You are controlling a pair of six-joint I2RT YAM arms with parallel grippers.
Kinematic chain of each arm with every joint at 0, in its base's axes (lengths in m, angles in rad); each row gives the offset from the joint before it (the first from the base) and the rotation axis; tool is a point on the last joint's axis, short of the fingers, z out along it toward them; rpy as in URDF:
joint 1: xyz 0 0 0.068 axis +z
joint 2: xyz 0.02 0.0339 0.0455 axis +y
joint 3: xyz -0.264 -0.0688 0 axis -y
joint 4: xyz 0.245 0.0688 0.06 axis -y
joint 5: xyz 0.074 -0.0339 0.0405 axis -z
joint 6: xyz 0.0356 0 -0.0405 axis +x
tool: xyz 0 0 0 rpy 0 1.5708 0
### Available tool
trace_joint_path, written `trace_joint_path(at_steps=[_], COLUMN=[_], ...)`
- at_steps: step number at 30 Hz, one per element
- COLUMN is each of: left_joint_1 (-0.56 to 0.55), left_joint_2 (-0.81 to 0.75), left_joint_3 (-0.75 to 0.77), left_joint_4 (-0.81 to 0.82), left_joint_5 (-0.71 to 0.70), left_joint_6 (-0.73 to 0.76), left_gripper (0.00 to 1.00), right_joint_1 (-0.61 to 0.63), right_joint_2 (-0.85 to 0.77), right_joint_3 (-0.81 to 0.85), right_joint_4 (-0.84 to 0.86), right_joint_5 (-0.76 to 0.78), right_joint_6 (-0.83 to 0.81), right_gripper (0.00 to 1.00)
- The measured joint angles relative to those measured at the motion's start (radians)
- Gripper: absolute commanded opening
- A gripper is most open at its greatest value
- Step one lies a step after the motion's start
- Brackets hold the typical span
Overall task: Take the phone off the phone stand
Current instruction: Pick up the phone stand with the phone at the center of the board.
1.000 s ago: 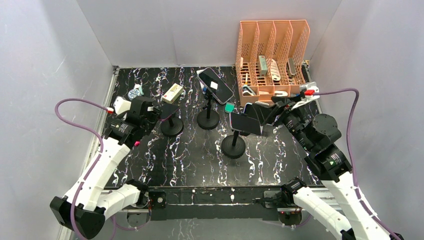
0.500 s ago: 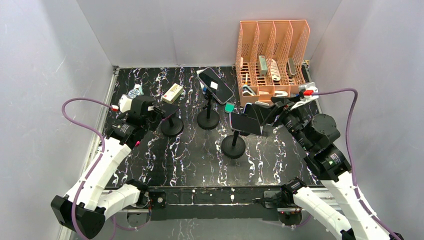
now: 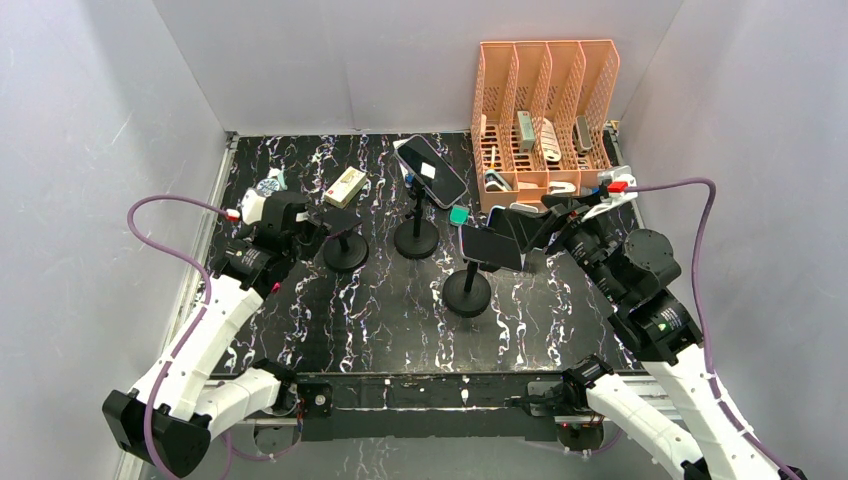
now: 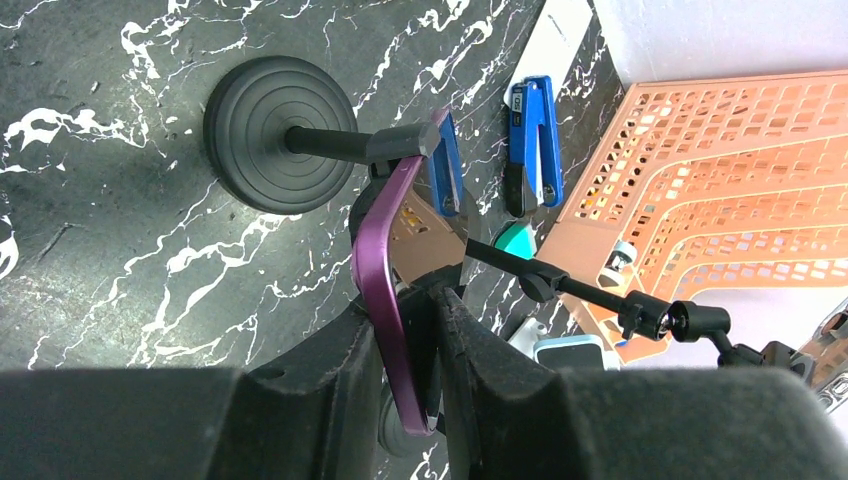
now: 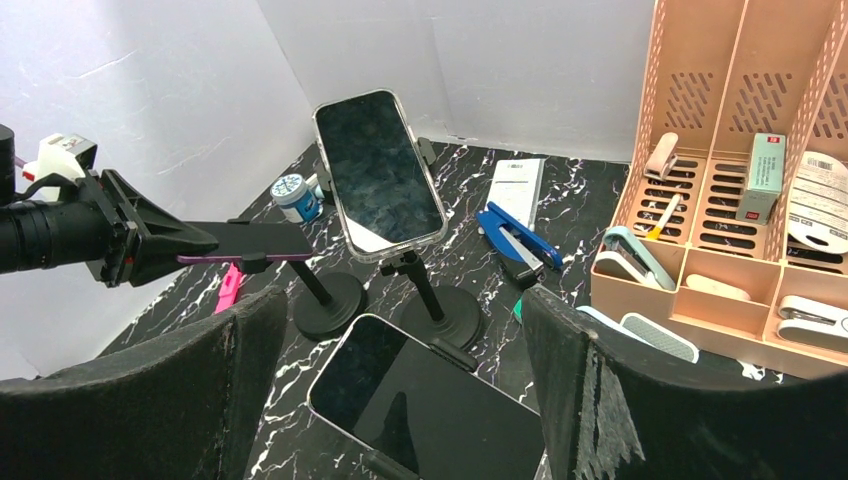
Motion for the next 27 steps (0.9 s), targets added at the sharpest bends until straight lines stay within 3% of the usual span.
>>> trace_joint_path(at_steps=[11, 27], left_joint_1=[0.0, 0.0], left_joint_2=[0.002, 0.034], left_joint_3=[0.018, 0.054], left_joint_4=[0.004, 0.042], left_joint_5=[0.05, 0.229], left_joint_6=[0.066, 0.248], left_gripper=[0.0, 0.0], right_joint_1=[0.0, 0.0], right_joint_2=[-0.014, -0.022], right_joint_3=[0.0, 0.0], right_joint_4=[-0.001, -0.002], right_joint_5=[-0.004, -0.012], right_joint_6=[0.004, -0.012], right_gripper=[0.94, 0.94])
